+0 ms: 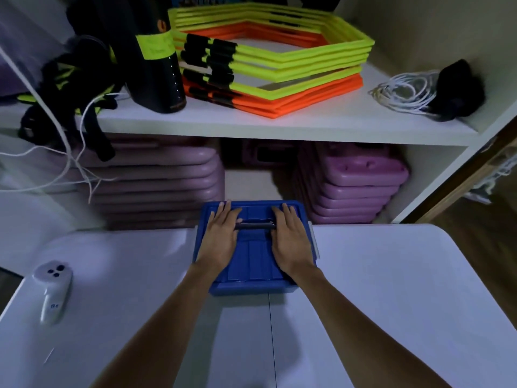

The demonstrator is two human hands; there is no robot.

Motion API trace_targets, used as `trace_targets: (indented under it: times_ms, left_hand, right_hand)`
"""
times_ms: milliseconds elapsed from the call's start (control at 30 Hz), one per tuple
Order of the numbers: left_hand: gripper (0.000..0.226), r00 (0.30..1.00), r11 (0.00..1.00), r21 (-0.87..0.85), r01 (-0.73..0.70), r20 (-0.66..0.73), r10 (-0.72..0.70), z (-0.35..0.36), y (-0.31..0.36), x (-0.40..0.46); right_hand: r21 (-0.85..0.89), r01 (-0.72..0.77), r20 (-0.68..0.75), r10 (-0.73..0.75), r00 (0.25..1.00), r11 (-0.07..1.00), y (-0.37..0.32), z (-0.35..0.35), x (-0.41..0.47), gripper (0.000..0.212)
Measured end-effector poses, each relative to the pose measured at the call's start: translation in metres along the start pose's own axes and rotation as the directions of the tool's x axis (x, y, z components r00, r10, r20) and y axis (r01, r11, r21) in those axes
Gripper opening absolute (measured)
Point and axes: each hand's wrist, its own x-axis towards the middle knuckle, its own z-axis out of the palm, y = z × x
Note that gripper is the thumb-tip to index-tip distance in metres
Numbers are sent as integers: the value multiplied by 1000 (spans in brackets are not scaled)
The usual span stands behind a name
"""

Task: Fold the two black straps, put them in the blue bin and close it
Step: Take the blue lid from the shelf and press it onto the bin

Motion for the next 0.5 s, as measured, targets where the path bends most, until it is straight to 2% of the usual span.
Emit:
trace_targets:
  times_ms: [167,233,267,367,433,500]
  left_hand:
    - [68,999,998,-67,-10,45,13,-2,5,-8]
    - [70,997,997,-69,30,69,-25,-4,7,-6]
    - [70,994,998,-20,56,90,-54,-3,7,-5]
    - [62,980,951,297,88,147,-136,8,9,-1]
    - [58,972,928,357,108,159,-174,10,14,0]
    - [59,988,918,392,59,109,-110,3,7,-2]
  right_hand:
    - [-63,-11,-73,7,997,998,0,5,-1,64]
    - [-77,-30,-45,27,999,997,-1,6,-1,70]
    - [-91,-42,-19,41,999,995,-1,8,-1,71]
    - [-215,-30,54,42,998,976,0,12,0,71]
    - [-220,-29,62,44,997,975,0,12,-1,67]
    - [-211,-39,48,50,998,977,0,12,-1,61]
